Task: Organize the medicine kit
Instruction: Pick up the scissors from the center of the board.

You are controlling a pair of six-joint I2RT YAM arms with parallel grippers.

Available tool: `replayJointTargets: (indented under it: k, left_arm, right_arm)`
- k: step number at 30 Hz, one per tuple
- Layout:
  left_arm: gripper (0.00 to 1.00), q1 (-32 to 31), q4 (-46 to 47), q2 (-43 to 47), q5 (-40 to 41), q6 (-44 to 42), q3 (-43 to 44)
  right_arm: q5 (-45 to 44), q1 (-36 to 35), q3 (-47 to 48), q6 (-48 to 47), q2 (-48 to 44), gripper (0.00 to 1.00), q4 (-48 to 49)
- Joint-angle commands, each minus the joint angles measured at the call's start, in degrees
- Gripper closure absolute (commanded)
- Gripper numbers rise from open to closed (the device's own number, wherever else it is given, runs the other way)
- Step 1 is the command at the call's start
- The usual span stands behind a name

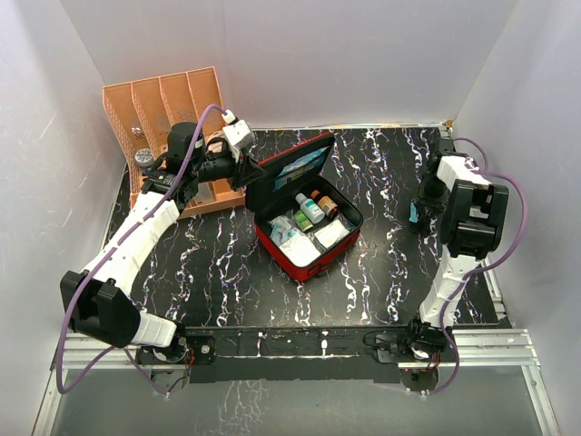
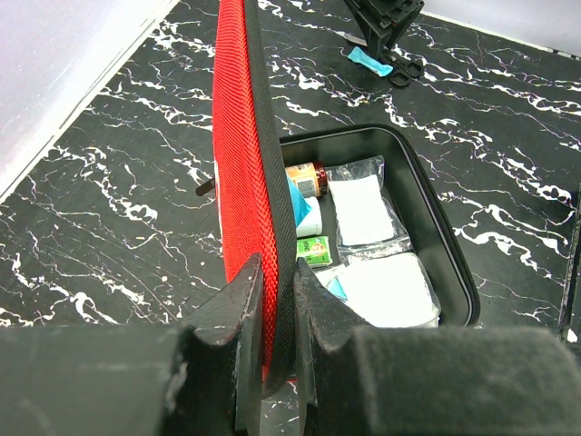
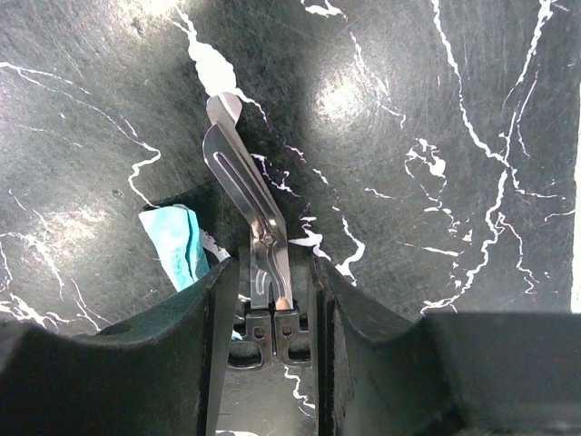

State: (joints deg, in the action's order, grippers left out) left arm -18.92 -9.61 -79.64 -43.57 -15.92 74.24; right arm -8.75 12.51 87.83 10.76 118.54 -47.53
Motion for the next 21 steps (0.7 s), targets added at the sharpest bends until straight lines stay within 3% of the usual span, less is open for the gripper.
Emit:
replayJointTargets:
  k: [1,8,21]
  left_arm:
    - [1.00,0.5,-4.4,0.4,-1.0,-0.7,-0.1]
    - [1.00,0.8,-4.5,0.3,-1.6,-1.0,-0.3]
    - [1.00,0.9,-4.3,0.1,-1.9,-1.1,-0.4]
  right_arm:
    - [1.8,0.3,-3.9,-0.5,-1.0,0.65,0.5]
    - [3.6,0.3,-7.3,-1.2,-1.8,0.60,1.2]
    - [6.0,0.3,-9.9,-1.8,-2.9,0.60,1.2]
